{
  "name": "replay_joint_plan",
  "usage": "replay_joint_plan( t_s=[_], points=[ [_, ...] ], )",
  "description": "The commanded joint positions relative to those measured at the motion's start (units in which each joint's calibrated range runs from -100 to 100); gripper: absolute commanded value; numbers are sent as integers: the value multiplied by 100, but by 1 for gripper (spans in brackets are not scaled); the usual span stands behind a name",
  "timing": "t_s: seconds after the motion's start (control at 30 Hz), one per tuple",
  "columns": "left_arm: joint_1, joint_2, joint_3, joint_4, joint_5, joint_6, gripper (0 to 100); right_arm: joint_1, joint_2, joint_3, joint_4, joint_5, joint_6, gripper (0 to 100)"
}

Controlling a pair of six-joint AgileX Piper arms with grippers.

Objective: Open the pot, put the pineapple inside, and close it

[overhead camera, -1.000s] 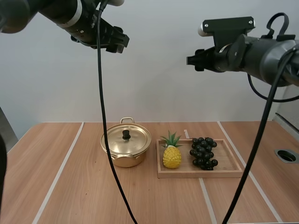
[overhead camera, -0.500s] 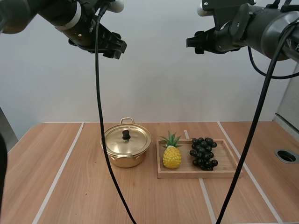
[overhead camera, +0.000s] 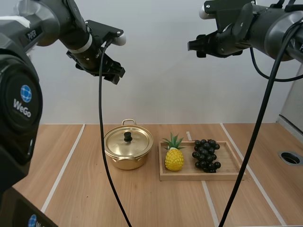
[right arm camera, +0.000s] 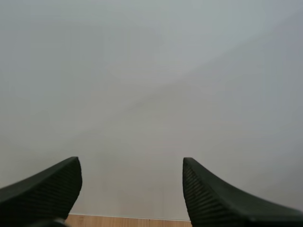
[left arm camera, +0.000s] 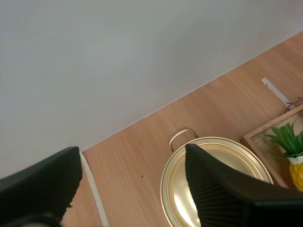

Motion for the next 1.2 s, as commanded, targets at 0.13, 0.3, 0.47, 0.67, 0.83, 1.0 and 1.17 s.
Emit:
replay_joint_plan(
  t_s=[0.13,0.3,0.47,0.67,0.83,1.0,1.17],
  points=[
    [-280,269,-47,-226,-5,-67,100,4,-54,-48,23,44,-43,100],
    [-421,434,-47,-198,452,-72,100,4,-53,-48,10,58,-137,100],
    [-431,738,-47,-159,1507,-72,100,4,-53,-48,-13,140,-137,100],
    [-431,1119,-47,-144,1543,-102,100,4,-126,-48,-13,220,-137,100],
    [-431,1328,-47,-166,1543,-38,100,4,-148,-48,-26,255,-137,100],
    [-431,1326,-34,-155,1543,-119,100,4,-148,-48,-137,255,-137,100],
    [-431,1326,-34,-132,1543,-274,100,4,-148,-48,-138,239,-137,100]
  ],
)
